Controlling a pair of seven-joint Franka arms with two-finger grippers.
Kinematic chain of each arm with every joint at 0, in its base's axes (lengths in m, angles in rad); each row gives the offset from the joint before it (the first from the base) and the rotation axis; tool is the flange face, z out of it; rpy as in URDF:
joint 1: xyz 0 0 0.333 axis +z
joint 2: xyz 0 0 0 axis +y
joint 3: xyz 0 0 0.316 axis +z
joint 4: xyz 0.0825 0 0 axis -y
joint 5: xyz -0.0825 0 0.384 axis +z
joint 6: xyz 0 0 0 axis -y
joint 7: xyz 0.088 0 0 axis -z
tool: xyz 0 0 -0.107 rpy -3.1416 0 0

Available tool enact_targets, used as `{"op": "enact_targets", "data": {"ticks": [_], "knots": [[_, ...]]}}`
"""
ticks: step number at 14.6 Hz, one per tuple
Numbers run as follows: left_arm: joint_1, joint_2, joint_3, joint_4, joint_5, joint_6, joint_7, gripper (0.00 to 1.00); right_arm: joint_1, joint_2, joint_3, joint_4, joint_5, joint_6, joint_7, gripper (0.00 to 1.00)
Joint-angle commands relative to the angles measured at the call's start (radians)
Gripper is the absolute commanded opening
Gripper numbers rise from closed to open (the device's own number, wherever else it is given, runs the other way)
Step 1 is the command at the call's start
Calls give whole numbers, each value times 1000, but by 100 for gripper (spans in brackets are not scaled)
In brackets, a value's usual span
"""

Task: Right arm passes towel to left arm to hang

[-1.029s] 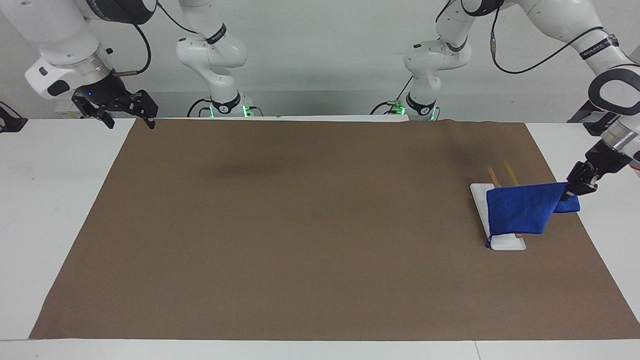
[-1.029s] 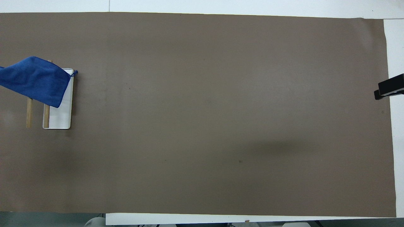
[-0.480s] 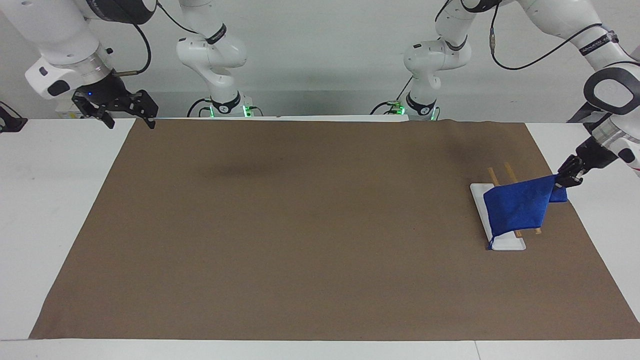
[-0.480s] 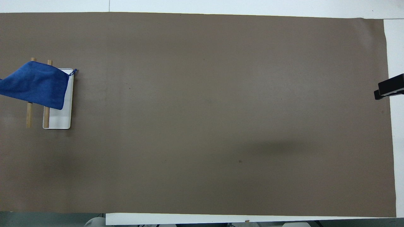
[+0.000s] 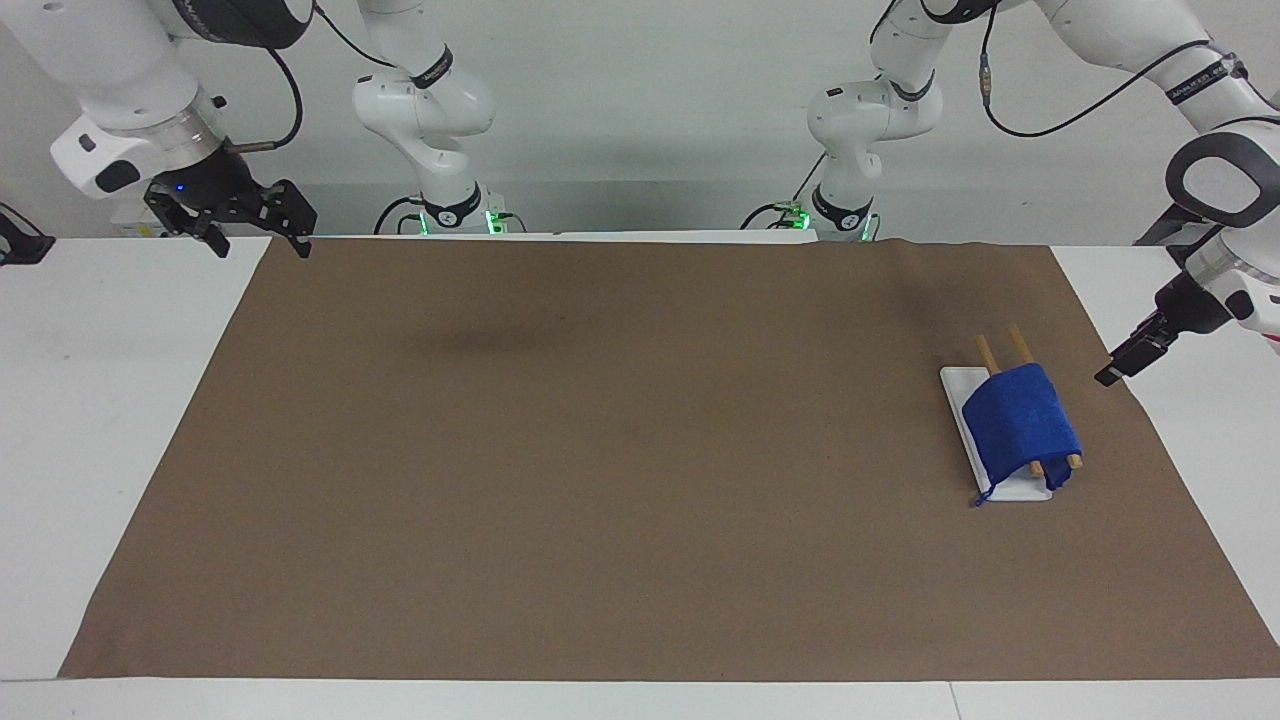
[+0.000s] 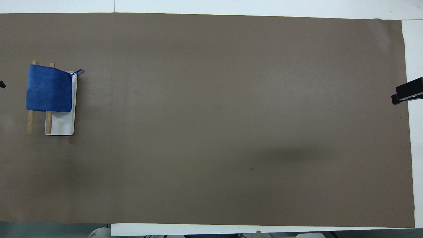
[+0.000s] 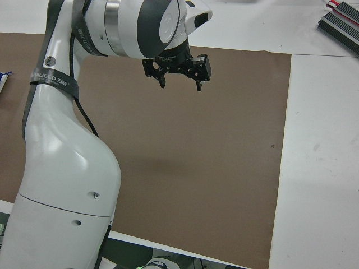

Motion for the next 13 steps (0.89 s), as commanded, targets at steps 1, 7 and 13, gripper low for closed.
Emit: {"op": "enact_targets", "data": {"ticks": [1,7,13], "knots": [[-10,-7,-52,43,77,-10,108,99,-3,-10,-3,-16,16,13,-23,100],[-47,-39,-209,103,266,-63,240,99,-3,-10,-4,-16,14,13,-19,100],[-142,-77,-213,100,257,-152,179,99,-3,-10,-4,-15,14,15,-20,100]]}}
